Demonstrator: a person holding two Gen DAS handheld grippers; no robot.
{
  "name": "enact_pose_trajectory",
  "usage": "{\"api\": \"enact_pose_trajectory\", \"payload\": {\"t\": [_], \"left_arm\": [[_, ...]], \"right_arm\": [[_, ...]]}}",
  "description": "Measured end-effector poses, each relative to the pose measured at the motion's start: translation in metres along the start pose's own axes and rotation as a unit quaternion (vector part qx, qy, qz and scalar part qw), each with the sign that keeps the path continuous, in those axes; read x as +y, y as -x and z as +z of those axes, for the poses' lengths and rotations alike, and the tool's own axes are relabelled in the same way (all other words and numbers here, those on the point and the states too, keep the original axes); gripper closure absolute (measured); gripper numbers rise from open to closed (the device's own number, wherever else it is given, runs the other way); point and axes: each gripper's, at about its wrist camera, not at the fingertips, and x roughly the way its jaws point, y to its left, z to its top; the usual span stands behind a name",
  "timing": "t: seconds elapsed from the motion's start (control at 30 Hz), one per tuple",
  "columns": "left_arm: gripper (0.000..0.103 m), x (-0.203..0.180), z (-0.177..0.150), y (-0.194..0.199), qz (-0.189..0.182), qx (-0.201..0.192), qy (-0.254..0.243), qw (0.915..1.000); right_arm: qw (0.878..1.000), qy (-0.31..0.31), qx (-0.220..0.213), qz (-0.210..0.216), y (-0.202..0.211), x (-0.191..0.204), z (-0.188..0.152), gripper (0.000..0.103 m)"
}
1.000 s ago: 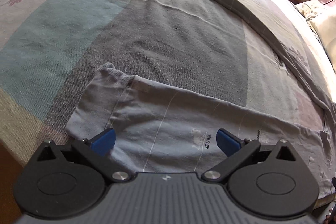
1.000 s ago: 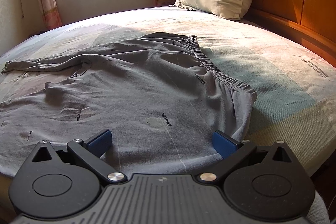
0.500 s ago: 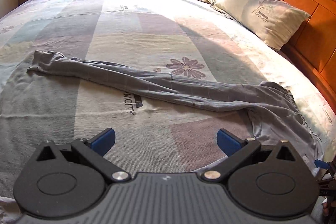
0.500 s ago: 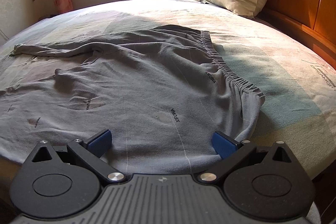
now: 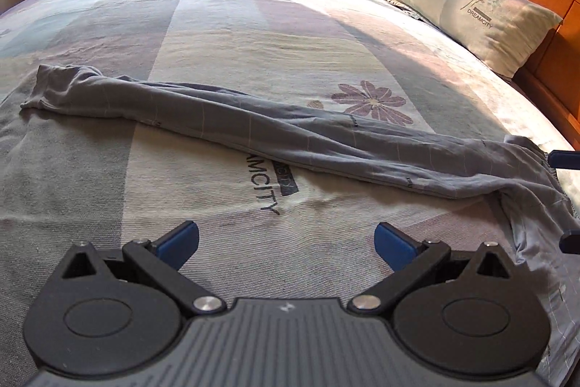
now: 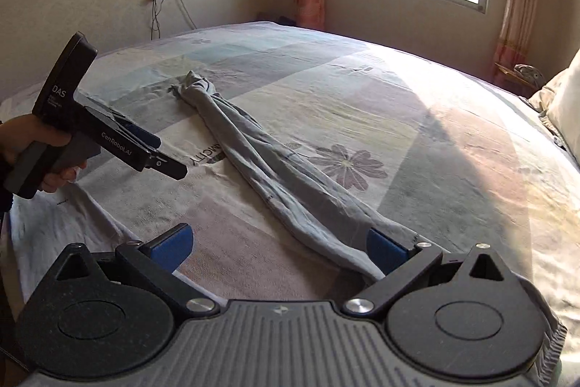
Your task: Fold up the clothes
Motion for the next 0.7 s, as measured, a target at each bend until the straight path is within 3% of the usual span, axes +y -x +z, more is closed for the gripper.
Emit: {"api": "enact_pose_trajectory", "payload": {"t": [0.17,0.37,0.5,0.63,0.7], "left_arm": [[0.001,0.042,0.003,0.000,0.005,-0.007,0.057,0.9983],[0.001,0.057,0.003,-0.001,0.025,-0.007,0.068,0.9974],[0.001,0.052,0.007,-0.004,0.017,-0.009,0.065,0.9977],[0.001,0.046,0.011,-0.007,0.009,-0.011,0.061,0.9980],[0.001,0.044,0.014,-0.009,0.005,-0.012,0.059,0.9981]], "right_arm": [[0.996,0.032,0.039,0.078,-0.105,0.009,0.042,0.000],[0.992,0.032,0.058,0.110,-0.179,0.026,0.062,0.000],[0.984,-0.011,0.076,0.161,-0.184,0.033,0.058,0.000],[0.977,0.016,0.088,0.194,-0.166,0.040,0.058,0.000],[0.979,0.021,0.081,0.185,-0.155,0.030,0.061,0.000]]}}
